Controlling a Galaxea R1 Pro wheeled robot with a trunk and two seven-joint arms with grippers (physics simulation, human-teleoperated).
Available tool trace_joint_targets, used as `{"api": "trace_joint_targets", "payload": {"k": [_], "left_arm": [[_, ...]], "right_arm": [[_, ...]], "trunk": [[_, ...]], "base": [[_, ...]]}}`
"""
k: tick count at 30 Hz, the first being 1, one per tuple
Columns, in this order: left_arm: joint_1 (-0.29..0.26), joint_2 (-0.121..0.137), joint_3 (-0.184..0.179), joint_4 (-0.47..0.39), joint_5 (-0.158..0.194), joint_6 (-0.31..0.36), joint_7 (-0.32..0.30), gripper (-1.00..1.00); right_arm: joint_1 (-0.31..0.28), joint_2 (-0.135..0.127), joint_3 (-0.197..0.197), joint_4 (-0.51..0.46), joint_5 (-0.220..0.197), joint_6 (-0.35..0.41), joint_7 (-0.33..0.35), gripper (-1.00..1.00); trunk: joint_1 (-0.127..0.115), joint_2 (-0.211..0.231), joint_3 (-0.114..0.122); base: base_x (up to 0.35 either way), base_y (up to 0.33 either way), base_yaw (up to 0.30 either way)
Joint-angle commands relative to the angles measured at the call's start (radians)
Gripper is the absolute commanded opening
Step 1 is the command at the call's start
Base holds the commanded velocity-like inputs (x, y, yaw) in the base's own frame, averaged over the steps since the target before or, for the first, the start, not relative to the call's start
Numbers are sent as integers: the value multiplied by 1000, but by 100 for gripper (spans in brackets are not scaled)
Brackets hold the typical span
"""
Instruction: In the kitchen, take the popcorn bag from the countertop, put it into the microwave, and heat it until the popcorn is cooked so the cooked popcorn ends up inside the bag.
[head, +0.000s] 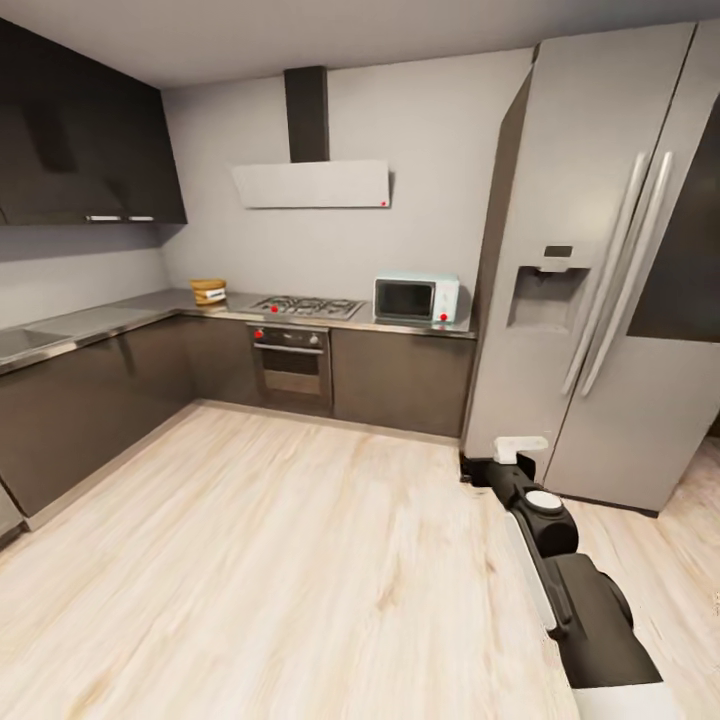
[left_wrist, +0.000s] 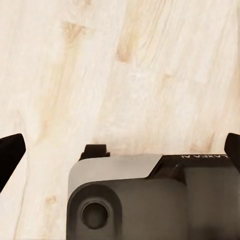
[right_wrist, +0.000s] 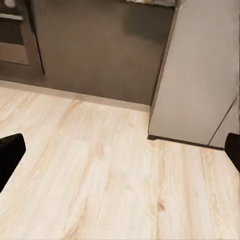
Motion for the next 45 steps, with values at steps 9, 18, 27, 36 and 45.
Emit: {"api": "trace_joint_targets", "payload": {"k": [9, 18, 27, 36, 45], "left_arm": [[0, 0, 1, 0, 1, -3, 1, 100], [0, 0, 1, 1, 1, -3, 1, 100], [0, 0, 1, 1, 1, -3, 1, 100], [0, 0, -1, 1, 1, -3, 1, 100], [0, 0, 0, 1, 1, -3, 1, 100]], "right_arm": [[0, -1, 12, -77, 0, 8, -6, 100], [1, -1, 13, -75, -1, 8, -5, 100], [1, -1, 13, -75, -1, 7, -7, 100], [2, -2, 12, -75, -2, 5, -7, 100], [1, 0, 12, -75, -1, 4, -7, 100]], "trunk": [[1, -1, -1], [1, -1, -2], [1, -1, -2], [1, -1, -2], [1, -1, -2]], "base": [[346, 124, -300], [346, 128, -135], [333, 198, -1], [303, 241, 0], [324, 187, -231]]}}
